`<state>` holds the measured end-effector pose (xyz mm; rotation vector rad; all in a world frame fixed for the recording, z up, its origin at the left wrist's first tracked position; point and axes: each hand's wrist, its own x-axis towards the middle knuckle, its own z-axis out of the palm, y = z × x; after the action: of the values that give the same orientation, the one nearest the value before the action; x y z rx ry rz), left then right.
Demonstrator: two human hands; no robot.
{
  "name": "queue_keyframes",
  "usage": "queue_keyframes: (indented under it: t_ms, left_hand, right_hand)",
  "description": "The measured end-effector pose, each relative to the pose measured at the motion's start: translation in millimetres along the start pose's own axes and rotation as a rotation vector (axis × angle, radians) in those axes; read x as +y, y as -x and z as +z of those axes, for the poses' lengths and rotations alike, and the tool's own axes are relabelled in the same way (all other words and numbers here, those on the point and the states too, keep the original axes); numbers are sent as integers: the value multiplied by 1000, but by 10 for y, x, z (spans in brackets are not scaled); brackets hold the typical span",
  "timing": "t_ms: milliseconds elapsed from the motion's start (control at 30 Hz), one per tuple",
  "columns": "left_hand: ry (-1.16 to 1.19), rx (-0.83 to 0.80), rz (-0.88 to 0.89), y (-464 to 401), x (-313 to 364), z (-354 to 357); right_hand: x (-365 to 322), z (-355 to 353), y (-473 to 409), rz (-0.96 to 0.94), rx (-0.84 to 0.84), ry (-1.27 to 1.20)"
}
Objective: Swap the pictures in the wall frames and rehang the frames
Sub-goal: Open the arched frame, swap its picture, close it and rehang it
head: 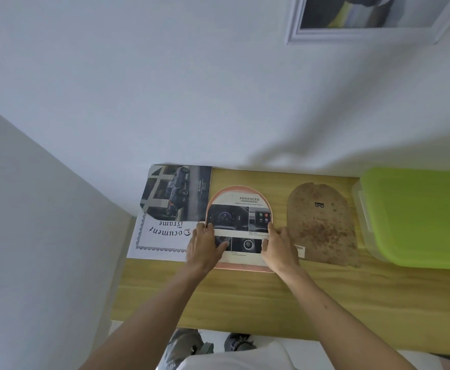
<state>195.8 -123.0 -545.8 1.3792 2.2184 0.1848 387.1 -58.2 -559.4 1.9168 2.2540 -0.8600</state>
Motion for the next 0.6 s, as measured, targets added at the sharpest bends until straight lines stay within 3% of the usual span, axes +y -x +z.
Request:
queue_keyframes:
  t_ms: [200, 367, 600]
  left_hand:
    - [-21, -13, 3, -65, -63, 125]
    - [91, 24, -36, -95, -78, 158]
    - [174, 39, -63, -101, -105, 162]
  right_hand:
    - [-134, 76, -1, 118, -40, -30]
    - [-216, 127, -27, 233, -2, -215]
    - [-301, 47, 41, 249, 150, -509]
